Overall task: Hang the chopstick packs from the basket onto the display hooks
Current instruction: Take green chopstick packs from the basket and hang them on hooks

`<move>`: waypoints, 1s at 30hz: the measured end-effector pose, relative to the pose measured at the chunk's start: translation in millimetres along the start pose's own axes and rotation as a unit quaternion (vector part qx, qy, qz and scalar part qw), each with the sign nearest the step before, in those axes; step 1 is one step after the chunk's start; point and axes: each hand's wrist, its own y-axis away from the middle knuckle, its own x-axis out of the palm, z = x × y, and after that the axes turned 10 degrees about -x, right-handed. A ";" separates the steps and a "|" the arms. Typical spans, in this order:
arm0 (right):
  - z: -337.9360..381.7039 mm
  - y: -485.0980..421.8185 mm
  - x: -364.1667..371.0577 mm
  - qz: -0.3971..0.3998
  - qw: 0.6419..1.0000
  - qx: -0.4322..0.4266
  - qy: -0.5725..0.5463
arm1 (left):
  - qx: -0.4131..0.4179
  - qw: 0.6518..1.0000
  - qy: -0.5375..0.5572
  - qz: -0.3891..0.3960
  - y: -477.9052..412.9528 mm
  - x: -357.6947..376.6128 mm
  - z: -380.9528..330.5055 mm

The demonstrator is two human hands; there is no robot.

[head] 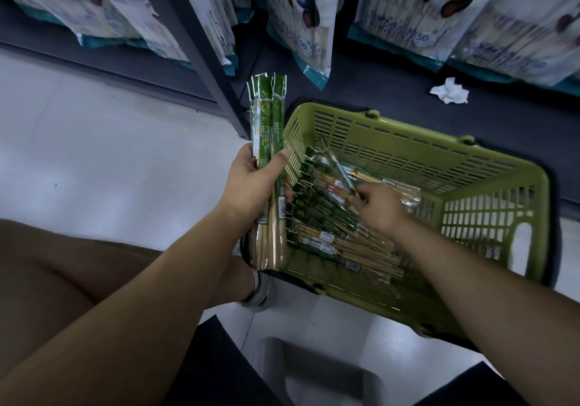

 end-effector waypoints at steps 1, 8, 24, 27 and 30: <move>11.2 1.4 -10.4 -0.007 0.999 -0.014 -0.036 | 0.002 1.000 -0.006 0.001 1.2 0.9 -0.1; 110.7 19.1 -56.1 -0.024 0.967 -0.115 -0.225 | 0.005 1.000 -0.026 0.013 11.9 7.8 2.2; 132.4 35.0 -43.7 0.032 0.982 -0.179 0.042 | -0.053 0.996 0.018 0.074 24.4 7.0 -6.3; 114.6 24.3 -39.9 0.007 0.982 -0.161 -0.098 | -0.041 0.996 -0.063 0.049 21.9 -0.7 -9.5; 69.0 15.7 -25.6 -0.007 0.989 -0.081 -0.122 | -0.029 0.995 -0.096 0.023 18.1 -7.6 -9.6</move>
